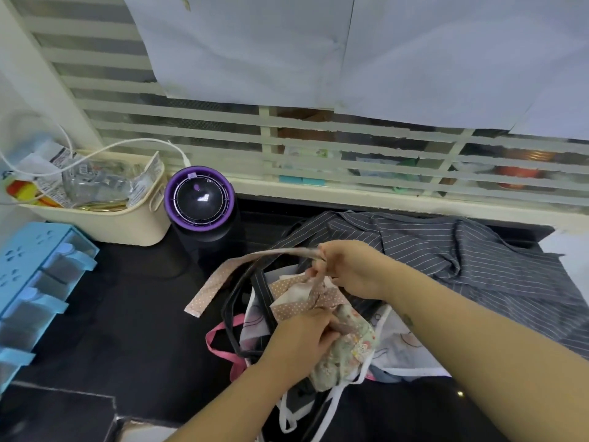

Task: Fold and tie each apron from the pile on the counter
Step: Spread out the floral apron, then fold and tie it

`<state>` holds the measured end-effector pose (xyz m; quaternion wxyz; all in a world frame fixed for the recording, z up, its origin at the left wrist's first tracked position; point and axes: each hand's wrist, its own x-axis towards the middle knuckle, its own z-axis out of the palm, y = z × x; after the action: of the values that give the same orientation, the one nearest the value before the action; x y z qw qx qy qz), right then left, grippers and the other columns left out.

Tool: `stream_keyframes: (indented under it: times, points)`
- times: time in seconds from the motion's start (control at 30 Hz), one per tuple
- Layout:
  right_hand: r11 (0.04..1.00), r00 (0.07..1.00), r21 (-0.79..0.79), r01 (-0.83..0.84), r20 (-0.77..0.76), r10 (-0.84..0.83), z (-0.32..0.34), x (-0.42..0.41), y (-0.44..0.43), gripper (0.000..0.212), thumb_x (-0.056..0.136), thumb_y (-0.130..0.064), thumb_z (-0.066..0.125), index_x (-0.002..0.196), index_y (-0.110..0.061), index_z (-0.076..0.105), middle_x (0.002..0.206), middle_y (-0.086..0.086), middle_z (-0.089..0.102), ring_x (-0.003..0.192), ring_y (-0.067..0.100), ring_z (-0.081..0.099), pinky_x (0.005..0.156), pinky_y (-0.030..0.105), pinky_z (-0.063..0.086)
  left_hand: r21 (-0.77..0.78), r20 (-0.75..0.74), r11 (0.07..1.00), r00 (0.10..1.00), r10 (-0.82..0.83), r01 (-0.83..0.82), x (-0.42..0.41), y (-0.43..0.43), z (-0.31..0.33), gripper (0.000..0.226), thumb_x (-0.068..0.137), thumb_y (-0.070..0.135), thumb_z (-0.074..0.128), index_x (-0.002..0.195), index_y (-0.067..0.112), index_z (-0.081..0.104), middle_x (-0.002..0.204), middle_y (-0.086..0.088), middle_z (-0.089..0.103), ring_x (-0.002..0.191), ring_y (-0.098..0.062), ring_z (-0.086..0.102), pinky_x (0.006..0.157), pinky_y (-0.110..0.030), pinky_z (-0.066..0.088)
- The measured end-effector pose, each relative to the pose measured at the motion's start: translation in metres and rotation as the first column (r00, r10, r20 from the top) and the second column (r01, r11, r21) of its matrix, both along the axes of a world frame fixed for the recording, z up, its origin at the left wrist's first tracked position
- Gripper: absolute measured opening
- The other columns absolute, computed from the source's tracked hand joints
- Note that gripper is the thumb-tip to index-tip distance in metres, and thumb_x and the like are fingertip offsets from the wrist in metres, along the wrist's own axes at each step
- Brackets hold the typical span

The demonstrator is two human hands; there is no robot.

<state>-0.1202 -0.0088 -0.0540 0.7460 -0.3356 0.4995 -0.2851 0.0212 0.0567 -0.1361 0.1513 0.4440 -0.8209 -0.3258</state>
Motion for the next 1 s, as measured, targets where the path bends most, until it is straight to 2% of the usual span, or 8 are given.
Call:
stream_keyframes:
  times: [0.17,0.23,0.4,0.53,0.63,0.7,0.8,1.0]
  points:
    - [0.968,0.960,-0.098,0.233,0.185,-0.212,0.023,-0.050,0.023,0.047,0.074,-0.022,0.070,0.118,-0.010,0.059,0.073,0.006,0.063,0.070,0.017,0.061,0.077,0.031,0.052,0.019,0.020,0.998,0.998,0.059,-0.059,0.000,0.000,-0.005,0.023,0.098,0.030,0.047,0.111,0.016,0.059,0.110,0.003,0.063,0.102,-0.016,0.057,0.086,-0.032,0.044]
    - [0.883,0.862,-0.100,0.459,0.292,-0.415,0.024,-0.068,0.038,0.046,0.082,-0.010,0.054,0.128,-0.011,0.052,0.065,0.004,0.062,0.059,0.012,0.059,0.065,0.024,0.050,0.068,0.005,0.995,0.997,0.078,-0.078,0.000,0.001,-0.004,0.019,0.098,0.031,0.046,0.105,0.018,0.058,0.105,0.005,0.063,0.098,-0.015,0.058,0.086,-0.035,0.045]
    - [0.787,0.771,-0.039,0.615,0.236,-0.591,0.001,-0.077,0.084,0.049,0.066,-0.026,0.073,0.112,-0.014,0.061,0.053,-0.002,0.056,0.045,0.008,0.054,0.067,0.028,0.053,0.173,0.041,0.978,0.993,0.115,-0.120,0.000,-0.001,-0.002,0.012,0.099,0.033,0.044,0.093,0.025,0.050,0.096,0.008,0.059,0.092,-0.014,0.057,0.085,-0.036,0.046]
    - [0.967,0.923,-0.205,0.151,-0.320,-0.212,-0.007,-0.077,0.108,0.026,0.070,-0.045,0.079,0.082,-0.022,0.071,0.071,-0.004,0.068,0.060,0.012,0.060,0.054,0.023,0.046,0.291,-0.030,0.946,0.987,0.159,-0.143,0.000,-0.004,0.002,0.019,0.099,0.029,0.043,0.104,0.016,0.056,0.101,0.003,0.062,0.097,-0.013,0.058,0.090,-0.038,0.046]
    - [0.893,0.714,-0.180,-0.413,-0.673,0.195,-0.008,-0.067,0.116,0.020,0.086,-0.030,0.069,0.073,-0.016,0.061,0.064,-0.004,0.067,0.051,0.006,0.056,0.054,0.019,0.044,0.395,-0.108,0.905,0.969,0.220,-0.162,0.000,-0.004,0.009,0.014,0.101,0.024,0.042,0.106,0.020,0.054,0.102,0.007,0.059,0.100,-0.010,0.055,0.091,-0.029,0.043]
    - [0.758,0.489,-0.181,-0.627,-0.849,0.202,-0.014,-0.052,0.120,0.030,0.089,-0.034,0.060,0.068,-0.015,0.052,0.063,-0.001,0.062,0.055,0.011,0.057,0.057,0.025,0.046,0.504,-0.193,0.849,0.937,0.293,-0.162,0.002,-0.005,0.013,0.015,0.102,0.022,0.041,0.105,0.026,0.054,0.102,0.012,0.059,0.102,-0.006,0.054,0.093,-0.024,0.041]
    - [0.664,0.300,-0.169,-0.728,-0.950,0.089,-0.021,-0.029,0.126,0.041,0.096,-0.041,0.047,0.063,-0.019,0.036,0.061,-0.006,0.039,0.059,0.013,0.041,0.053,0.020,0.031,0.647,-0.296,0.746,0.849,0.437,-0.158,0.011,-0.008,0.017,0.023,0.102,0.019,0.040,0.106,0.031,0.059,0.111,0.005,0.064,0.110,-0.012,0.058,0.100,-0.030,0.044]
    - [0.675,0.481,-0.261,-0.690,-0.862,0.158,-0.039,0.003,0.140,0.038,0.097,-0.051,0.034,0.107,-0.018,0.051,0.111,-0.003,0.041,0.095,0.016,0.047,0.087,0.035,0.043,0.763,-0.359,0.644,0.795,0.490,-0.052,0.025,-0.006,0.027,0.028,0.103,0.016,0.037,0.116,0.020,0.061,0.114,-0.004,0.068,0.110,-0.019,0.063,0.099,-0.033,0.048]
